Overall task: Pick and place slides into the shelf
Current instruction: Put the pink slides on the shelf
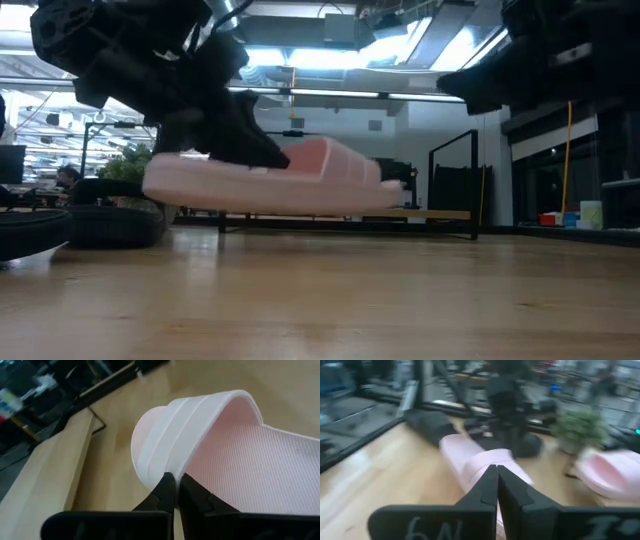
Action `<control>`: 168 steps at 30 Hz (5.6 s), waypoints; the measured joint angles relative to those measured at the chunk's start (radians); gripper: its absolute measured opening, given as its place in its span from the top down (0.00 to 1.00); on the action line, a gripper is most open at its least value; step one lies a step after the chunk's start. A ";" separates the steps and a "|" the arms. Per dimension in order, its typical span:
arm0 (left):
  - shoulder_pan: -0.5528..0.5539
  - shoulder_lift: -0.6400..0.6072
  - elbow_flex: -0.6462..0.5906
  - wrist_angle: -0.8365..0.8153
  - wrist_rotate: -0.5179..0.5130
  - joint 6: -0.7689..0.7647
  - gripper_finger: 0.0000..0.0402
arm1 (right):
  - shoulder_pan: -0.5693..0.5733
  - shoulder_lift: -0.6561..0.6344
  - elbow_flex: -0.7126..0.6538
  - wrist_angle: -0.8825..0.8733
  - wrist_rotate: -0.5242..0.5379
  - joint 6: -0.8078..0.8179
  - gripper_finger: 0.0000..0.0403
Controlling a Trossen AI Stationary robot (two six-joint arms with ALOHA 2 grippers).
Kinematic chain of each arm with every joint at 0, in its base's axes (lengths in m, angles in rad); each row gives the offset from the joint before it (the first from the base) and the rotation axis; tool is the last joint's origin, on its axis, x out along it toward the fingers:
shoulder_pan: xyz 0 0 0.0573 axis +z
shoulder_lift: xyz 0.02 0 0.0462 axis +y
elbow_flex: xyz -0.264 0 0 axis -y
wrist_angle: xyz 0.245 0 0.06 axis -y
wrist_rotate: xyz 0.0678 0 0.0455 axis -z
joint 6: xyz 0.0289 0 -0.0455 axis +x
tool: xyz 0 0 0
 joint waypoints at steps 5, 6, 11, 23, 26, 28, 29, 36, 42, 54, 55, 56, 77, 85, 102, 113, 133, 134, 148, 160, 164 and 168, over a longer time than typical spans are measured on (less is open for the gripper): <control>0.002 0.000 0.000 0.050 0.061 -0.006 1.00 | 0.001 0.000 0.076 -0.167 -0.049 -0.129 0.98; 0.002 0.000 0.000 0.057 0.080 -0.007 1.00 | 0.001 0.000 0.095 -0.208 -0.048 -0.160 0.98; 0.002 0.000 0.000 0.078 0.138 -0.012 1.00 | -0.001 0.000 0.204 -0.419 0.023 -0.248 0.98; 0.002 0.000 0.000 0.083 0.238 -0.029 1.00 | 0.032 0.000 0.359 -0.656 0.213 -0.355 0.95; 0.002 0.000 0.000 0.084 0.238 0.008 1.00 | 0.053 0.000 0.359 -0.660 0.214 -0.355 0.90; 0.002 0.000 0.000 0.094 0.238 0.021 1.00 | 0.068 0.000 0.359 -0.661 0.213 -0.355 0.86; 0.002 0.000 0.000 0.103 0.244 0.028 1.00 | 0.076 0.000 0.359 -0.660 0.213 -0.354 0.83; 0.001 0.000 0.000 0.180 0.352 0.047 1.00 | 0.120 0.000 0.359 -0.659 0.213 -0.372 0.71; 0.002 0.000 0.000 0.180 0.375 0.046 1.00 | 0.146 0.011 0.360 -0.642 0.213 -0.427 0.70; 0.002 0.000 0.000 0.189 0.375 0.038 1.00 | 0.146 0.178 0.360 -0.425 0.214 -0.588 0.69; 0.002 0.000 0.000 0.188 0.375 0.038 1.00 | 0.146 0.182 0.360 -0.426 0.214 -0.588 0.69; 0.002 0.000 0.000 0.188 0.375 0.037 1.00 | 0.146 0.186 0.360 -0.427 0.213 -0.588 0.69; 0.001 0.000 0.000 0.200 0.397 0.036 1.00 | 0.158 0.380 0.492 -0.406 0.187 -0.647 0.69; 0.001 0.000 0.000 0.203 0.397 0.036 1.00 | 0.162 0.381 0.500 -0.406 0.187 -0.642 0.73; 0.001 0.000 0.000 0.209 0.388 -0.014 0.96 | 0.162 0.374 0.501 -0.390 0.190 -0.534 0.98; -0.018 -0.002 0.002 0.246 0.186 -0.071 0.81 | 0.161 0.365 0.503 -0.414 0.362 -0.528 0.98; -0.167 -0.113 0.002 0.083 -0.049 0.012 0.74 | 0.162 0.348 0.503 -0.533 0.637 -0.468 0.98; -0.176 -0.125 0.001 0.062 -0.067 0.012 0.74 | 0.163 0.339 0.502 -0.543 0.676 -0.468 0.98; -0.269 -0.262 0.000 -0.102 -0.180 0.010 0.87 | 0.148 0.216 0.502 -0.576 1.173 -0.480 0.98; -0.265 -0.262 0.000 -0.215 -0.249 -0.016 0.98 | 0.026 0.217 0.658 -0.626 1.246 -0.616 0.98; -0.266 -0.262 0.000 -0.222 -0.249 -0.017 0.98 | -0.022 0.237 0.715 -0.642 1.249 -0.685 0.98; -0.265 -0.262 0.000 -0.275 -0.250 -0.052 0.99 | -0.066 0.292 0.763 -0.650 1.250 -0.773 0.98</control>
